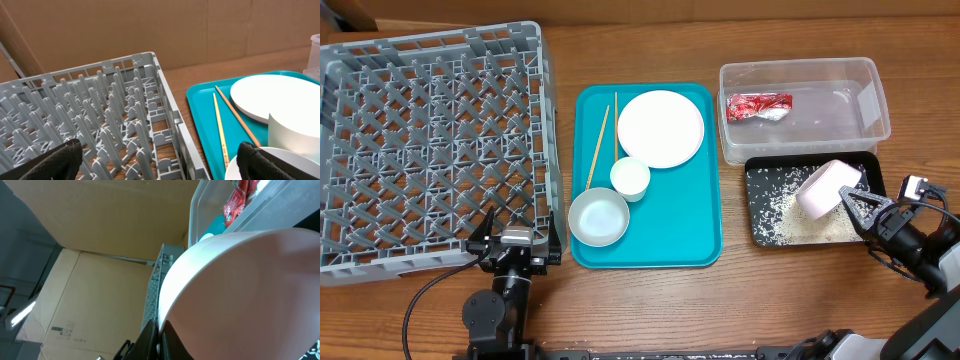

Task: Sort waste into correct bins and load items into the dishwasher
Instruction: 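Lift the pink bowl over the black tray and tip out the rice, then carry the emptied pink bowl back to the teal tray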

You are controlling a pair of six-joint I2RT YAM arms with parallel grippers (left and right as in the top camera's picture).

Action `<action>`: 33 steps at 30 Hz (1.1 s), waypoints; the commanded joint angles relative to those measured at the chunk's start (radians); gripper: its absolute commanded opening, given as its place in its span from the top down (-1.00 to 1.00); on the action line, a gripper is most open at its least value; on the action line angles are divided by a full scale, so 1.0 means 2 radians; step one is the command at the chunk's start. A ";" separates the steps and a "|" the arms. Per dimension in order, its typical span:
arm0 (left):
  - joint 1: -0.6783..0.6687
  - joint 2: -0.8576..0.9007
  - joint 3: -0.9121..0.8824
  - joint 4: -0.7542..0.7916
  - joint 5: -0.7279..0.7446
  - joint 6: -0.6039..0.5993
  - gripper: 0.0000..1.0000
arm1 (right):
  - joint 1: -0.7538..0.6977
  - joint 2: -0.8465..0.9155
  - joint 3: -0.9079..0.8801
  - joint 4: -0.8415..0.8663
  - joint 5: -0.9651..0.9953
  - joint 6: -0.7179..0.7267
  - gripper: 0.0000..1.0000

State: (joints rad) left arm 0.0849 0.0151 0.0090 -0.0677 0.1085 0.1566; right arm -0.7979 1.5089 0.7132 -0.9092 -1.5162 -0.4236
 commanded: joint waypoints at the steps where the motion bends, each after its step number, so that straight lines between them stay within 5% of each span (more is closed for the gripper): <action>1: -0.003 -0.005 -0.002 -0.001 -0.003 -0.006 -1.00 | 0.000 0.000 -0.004 -0.005 -0.027 -0.010 0.92; 10: -0.003 -0.005 -0.002 -0.001 -0.003 -0.006 -1.00 | 0.032 -0.017 0.005 -0.039 -0.015 -0.035 0.92; 17: -0.003 -0.005 -0.002 -0.001 -0.003 -0.006 -1.00 | 0.133 -0.102 0.069 -0.129 0.109 -0.051 0.92; 24: -0.003 -0.005 -0.002 -0.001 -0.003 -0.006 -1.00 | 0.303 -0.167 0.129 -0.100 0.265 0.109 0.92; 33: -0.003 -0.005 -0.002 -0.001 -0.003 -0.006 -1.00 | 0.559 -0.147 0.129 0.011 0.505 0.362 0.92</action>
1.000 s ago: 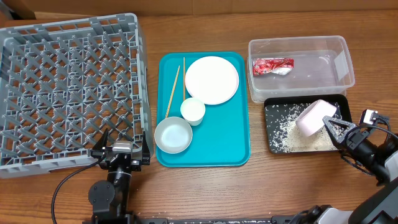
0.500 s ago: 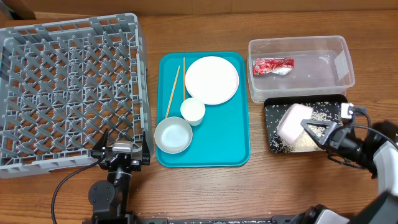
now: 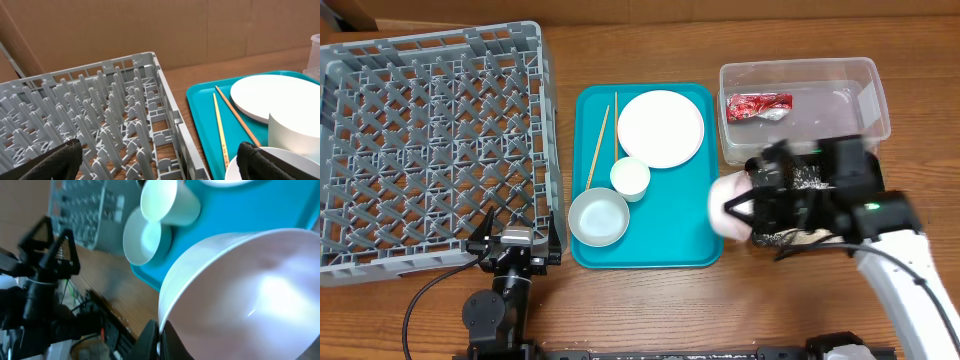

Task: Sort waste into correct bins and load items into the dishwasher
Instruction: 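Carry the emptied pink bowl back to the teal tray, then grasp the white paper cup with the right gripper and lift it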

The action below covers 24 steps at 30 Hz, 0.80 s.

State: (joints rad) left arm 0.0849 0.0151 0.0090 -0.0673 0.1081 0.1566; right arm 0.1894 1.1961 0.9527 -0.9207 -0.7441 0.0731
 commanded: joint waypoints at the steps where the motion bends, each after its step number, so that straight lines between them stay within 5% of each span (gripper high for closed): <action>1: -0.003 -0.005 -0.002 -0.002 -0.003 -0.006 -1.00 | 0.084 0.015 0.009 0.023 0.132 0.125 0.92; 5: -0.003 -0.005 -0.002 -0.002 -0.003 -0.006 -1.00 | 0.167 0.079 0.009 0.059 0.189 0.163 0.92; 12: -0.003 -0.005 -0.002 -0.002 -0.003 -0.006 -1.00 | 0.208 0.163 0.009 0.120 0.188 0.163 0.91; 13: -0.003 -0.005 -0.002 -0.002 -0.003 -0.006 -1.00 | 0.213 0.171 0.009 0.128 0.184 0.162 0.81; 15: -0.003 -0.005 -0.002 -0.002 -0.003 -0.006 -1.00 | 0.215 0.177 0.010 0.132 0.177 0.162 0.23; 17: -0.003 -0.005 -0.002 -0.002 -0.003 -0.006 -1.00 | 0.215 0.175 0.016 0.130 0.173 0.162 -0.10; 24: -0.003 -0.005 -0.002 -0.002 -0.003 -0.006 -1.00 | 0.215 0.171 0.134 0.078 0.201 0.159 -0.32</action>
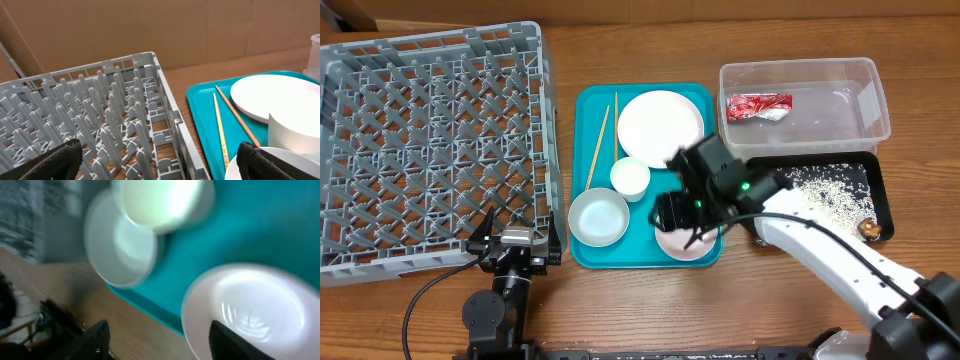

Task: Sort waste into correct bins and load items into the dishwasher
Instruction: 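Grasp the white paper cup with the right gripper and lift it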

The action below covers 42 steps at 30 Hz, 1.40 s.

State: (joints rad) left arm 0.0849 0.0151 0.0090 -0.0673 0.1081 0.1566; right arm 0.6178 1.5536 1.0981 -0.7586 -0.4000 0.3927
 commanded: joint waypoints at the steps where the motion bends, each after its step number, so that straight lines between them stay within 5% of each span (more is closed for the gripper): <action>1: -0.003 -0.005 -0.002 -0.002 -0.003 -0.006 -1.00 | 0.001 -0.008 0.078 0.002 0.064 0.005 -0.37; 13: -0.003 -0.005 -0.002 -0.002 -0.003 -0.006 -1.00 | -0.001 0.105 0.078 0.106 0.089 0.056 -0.25; 20: -0.003 -0.005 -0.002 -0.002 -0.003 -0.006 -1.00 | -0.001 0.138 0.078 0.114 0.103 0.081 0.56; 25: -0.003 -0.005 -0.002 -0.002 -0.003 -0.006 -1.00 | -0.001 0.138 0.078 0.109 0.102 0.081 0.92; 34: -0.003 -0.005 -0.002 -0.001 -0.003 -0.006 -1.00 | -0.001 0.109 0.110 0.059 0.095 0.081 0.92; 42: -0.003 -0.005 0.000 0.022 0.019 -0.041 -1.00 | -0.016 -0.027 0.149 -0.030 0.094 0.079 0.92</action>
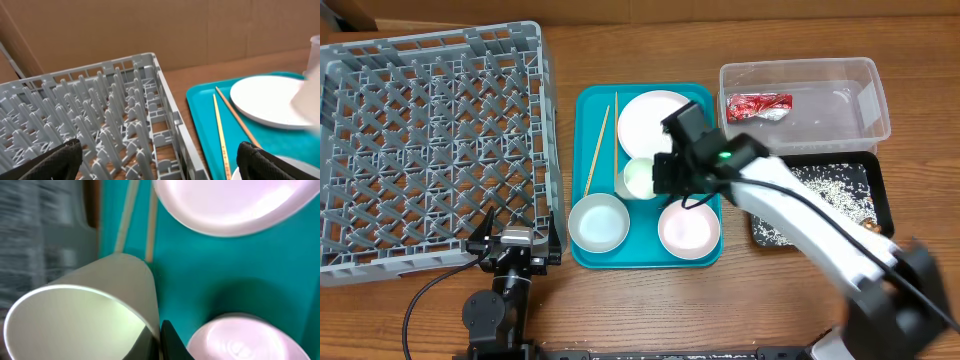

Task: Sort waste into correct bins and load items into the dishwasher
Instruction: 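Grasp the white paper cup with the right gripper and lift it, then hand the white cup from the right gripper to the left gripper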

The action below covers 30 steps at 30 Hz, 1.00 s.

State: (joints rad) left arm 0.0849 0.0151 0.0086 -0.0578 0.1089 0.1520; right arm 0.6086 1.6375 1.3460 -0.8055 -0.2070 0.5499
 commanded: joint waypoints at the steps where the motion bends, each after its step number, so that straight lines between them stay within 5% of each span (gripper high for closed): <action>1: -0.003 -0.005 0.004 0.022 0.037 -0.054 -1.00 | -0.015 -0.084 0.025 -0.011 -0.003 0.000 0.92; 5: -0.003 0.003 0.073 -0.015 0.127 -0.131 -1.00 | -0.045 -0.149 0.025 -0.031 -0.034 -0.006 0.92; 16: -0.003 0.184 0.354 -0.166 0.273 -0.185 -1.00 | -0.085 -0.169 0.025 -0.021 -0.175 -0.056 0.92; 23: -0.003 0.294 0.418 -0.173 0.549 -0.197 -0.99 | -0.086 -0.166 0.025 -0.005 -0.201 -0.057 0.92; 26: -0.003 0.321 0.418 -0.175 0.645 -0.315 -1.00 | -0.086 -0.162 0.025 -0.005 -0.221 -0.068 0.92; 30: -0.003 0.344 0.418 -0.175 0.666 -0.522 -1.00 | -0.088 -0.161 0.025 -0.006 -0.248 -0.081 0.92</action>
State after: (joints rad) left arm 0.0849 0.6830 0.8295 -0.4057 1.2892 -0.5072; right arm 0.4400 1.3121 1.3819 -0.8230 -0.6312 0.4282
